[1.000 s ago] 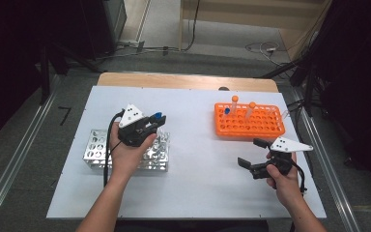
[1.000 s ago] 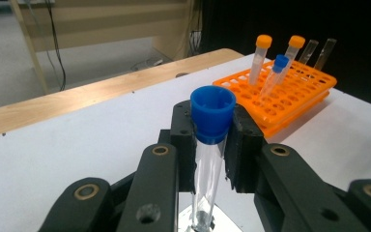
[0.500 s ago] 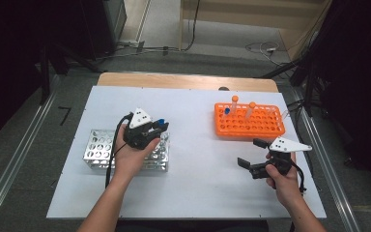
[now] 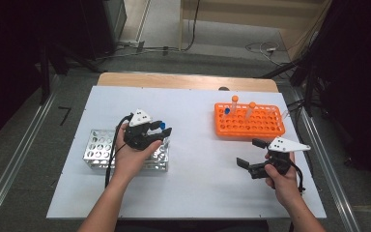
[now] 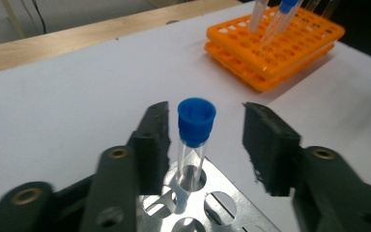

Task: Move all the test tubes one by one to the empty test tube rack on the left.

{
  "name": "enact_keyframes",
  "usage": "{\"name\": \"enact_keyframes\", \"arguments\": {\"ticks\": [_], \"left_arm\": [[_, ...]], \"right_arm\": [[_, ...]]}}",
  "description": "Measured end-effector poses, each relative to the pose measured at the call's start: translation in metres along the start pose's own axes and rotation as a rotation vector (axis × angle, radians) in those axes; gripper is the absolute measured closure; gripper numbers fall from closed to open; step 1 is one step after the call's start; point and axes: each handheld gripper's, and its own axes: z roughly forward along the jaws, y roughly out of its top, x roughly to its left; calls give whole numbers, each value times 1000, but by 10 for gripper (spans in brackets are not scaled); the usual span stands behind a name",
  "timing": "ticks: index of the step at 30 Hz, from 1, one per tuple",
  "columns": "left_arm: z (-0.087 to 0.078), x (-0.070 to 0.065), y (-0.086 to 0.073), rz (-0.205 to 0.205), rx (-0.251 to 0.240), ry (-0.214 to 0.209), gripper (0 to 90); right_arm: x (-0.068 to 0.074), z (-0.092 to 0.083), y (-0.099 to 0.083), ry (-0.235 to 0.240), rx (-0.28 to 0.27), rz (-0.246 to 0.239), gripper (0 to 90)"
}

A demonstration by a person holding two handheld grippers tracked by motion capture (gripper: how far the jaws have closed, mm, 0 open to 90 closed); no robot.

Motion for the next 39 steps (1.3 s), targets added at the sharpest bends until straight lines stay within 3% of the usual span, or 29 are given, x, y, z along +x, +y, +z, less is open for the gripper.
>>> {"name": "enact_keyframes", "arguments": {"ticks": [1,2,3,7,12,17,21,22,24,27,28,31,33,39], "left_arm": [[-2,0,0,-15,-12,-6,328],[-5,1,-1,-29,-19,-15,280],[-7,1,-2,-44,-29,-26,280],[-16,-2,-8,-60,-43,-54,100],[-30,-6,-16,-68,-75,-95,7],[-45,-8,-25,-63,-121,-135,0],[-53,-10,-35,-46,-137,-141,0],[-53,-10,-37,-48,-142,-145,0],[-53,-9,-40,-50,-139,-146,0],[-53,-9,-40,-49,-145,-145,0],[-52,-9,-40,-47,-145,-142,0],[-51,-10,-41,-43,-142,-145,0],[-51,-10,-41,-42,-141,-146,0],[-49,-11,-42,-39,-139,-151,0]], "right_arm": [[0,1,1,-5,-3,2,0],[0,1,2,-7,-8,4,0],[0,1,2,-7,-8,4,0],[-4,7,9,-10,-21,20,0],[-8,16,17,-15,-36,33,0],[-12,28,23,-28,-45,50,43],[-16,45,30,-50,-50,68,154],[-16,45,30,-50,-50,68,154],[-21,58,33,-75,-50,91,267],[-23,65,34,-96,-49,106,325],[-26,73,35,-117,-35,109,386],[-27,79,36,-131,-27,105,439],[-32,89,39,-158,-12,106,525],[-38,99,42,-170,6,126,605]]}}
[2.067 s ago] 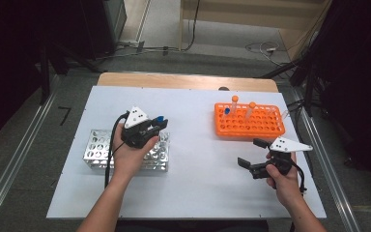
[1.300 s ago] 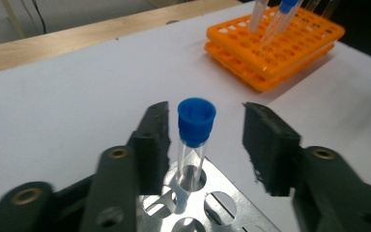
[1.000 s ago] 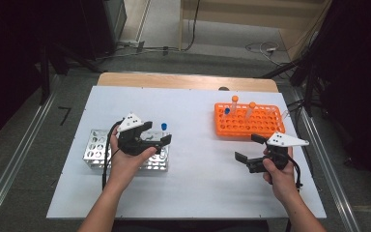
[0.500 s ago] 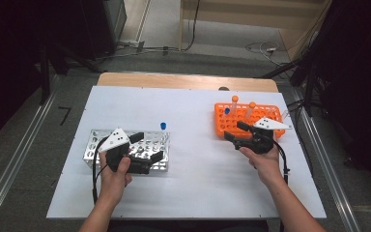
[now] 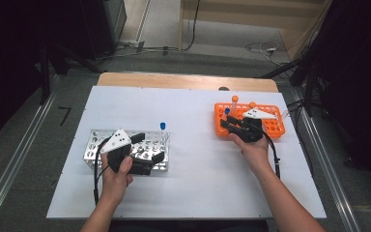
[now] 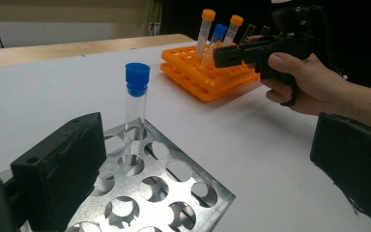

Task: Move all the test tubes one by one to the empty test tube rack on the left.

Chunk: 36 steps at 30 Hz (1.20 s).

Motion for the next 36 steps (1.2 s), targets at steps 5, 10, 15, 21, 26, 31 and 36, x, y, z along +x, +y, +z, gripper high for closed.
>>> {"name": "enact_keyframes", "arguments": {"ticks": [5,10,15,21,26,31,36], "left_arm": [[2,-1,-1,2,4,-6,0],[3,-2,-1,2,5,-8,0],[3,-2,-1,4,5,-12,0],[4,-3,0,9,4,-14,0],[4,-5,1,15,4,-16,0],[5,-7,2,22,4,-22,0],[7,-11,3,33,4,-31,0]], "right_arm": [[-2,10,-1,-23,19,10,616],[-1,17,-6,-47,17,-1,666],[0,18,-6,-82,7,-18,750],[-1,10,-2,-78,-32,-24,755],[0,-2,4,-66,-83,-27,755],[10,-16,9,-10,-106,-45,755],[20,-26,11,26,-101,-63,755]]}}
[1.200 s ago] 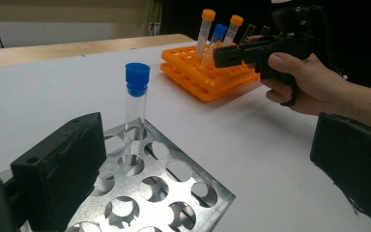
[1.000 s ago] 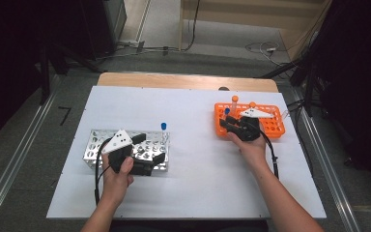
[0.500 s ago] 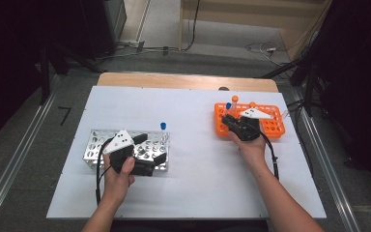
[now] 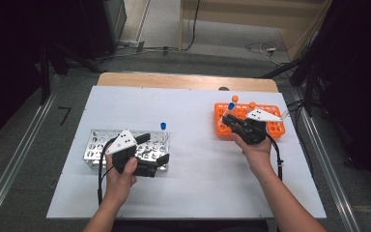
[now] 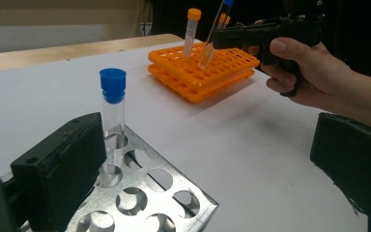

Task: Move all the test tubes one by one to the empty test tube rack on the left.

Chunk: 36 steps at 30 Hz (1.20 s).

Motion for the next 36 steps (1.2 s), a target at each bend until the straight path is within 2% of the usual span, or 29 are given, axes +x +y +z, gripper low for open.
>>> {"name": "enact_keyframes", "arguments": {"ticks": [3,11,16,18,23,26,29,31,32,34,36], "left_arm": [[1,-2,1,2,-2,-4,0],[5,-9,5,20,-4,-23,0],[9,-15,6,25,-3,-34,0],[10,-17,7,28,0,-38,0],[15,-23,9,37,5,-62,0],[19,-28,11,43,11,-72,17],[23,-32,14,35,10,-77,54],[25,-35,15,27,9,-98,60],[25,-37,16,29,13,-101,70],[28,-41,17,34,12,-95,156],[30,-45,18,36,14,-93,180]], "right_arm": [[10,-12,1,40,-7,-20,755],[27,-32,-3,79,1,-45,755],[38,-43,-7,106,10,-45,755],[47,-48,-11,132,18,-57,755],[57,-51,-16,169,14,-55,755],[64,-51,-20,195,29,-63,755],[74,-50,-23,221,41,-75,755],[76,-50,-24,226,43,-82,755],[78,-49,-24,230,47,-87,755],[84,-48,-25,245,55,-96,755],[86,-47,-25,248,55,-98,755]]}}
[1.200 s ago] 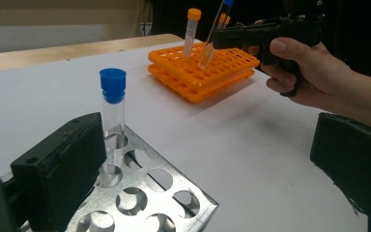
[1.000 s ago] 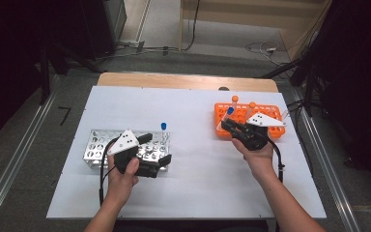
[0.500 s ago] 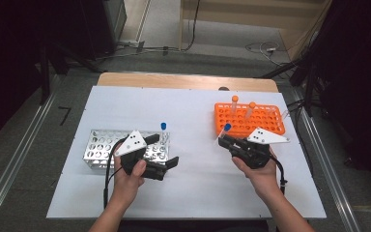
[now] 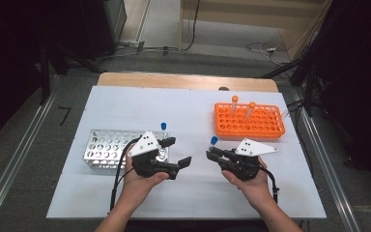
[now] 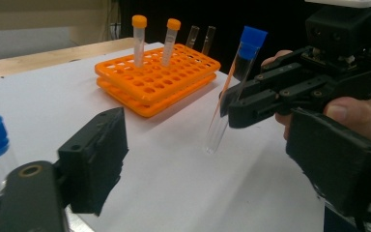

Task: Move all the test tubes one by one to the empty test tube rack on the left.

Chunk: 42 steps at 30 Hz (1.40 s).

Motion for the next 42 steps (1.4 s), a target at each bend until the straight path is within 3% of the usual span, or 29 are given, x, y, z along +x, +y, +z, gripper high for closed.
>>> {"name": "enact_keyframes", "arguments": {"ticks": [4,14,21,26,35,42], "left_arm": [[6,-7,3,22,7,9,336],[19,-16,6,42,1,-38,572],[25,-21,5,64,16,-55,656],[25,-22,5,68,13,-37,734],[25,-19,5,84,15,-10,761],[21,-15,8,84,16,-1,762]], "right_arm": [[11,6,1,27,14,-28,755],[26,15,1,69,46,-46,755],[31,18,1,86,55,-55,755],[33,20,0,92,63,-59,755],[30,21,0,94,61,-49,754],[20,16,0,112,36,-28,548]]}}
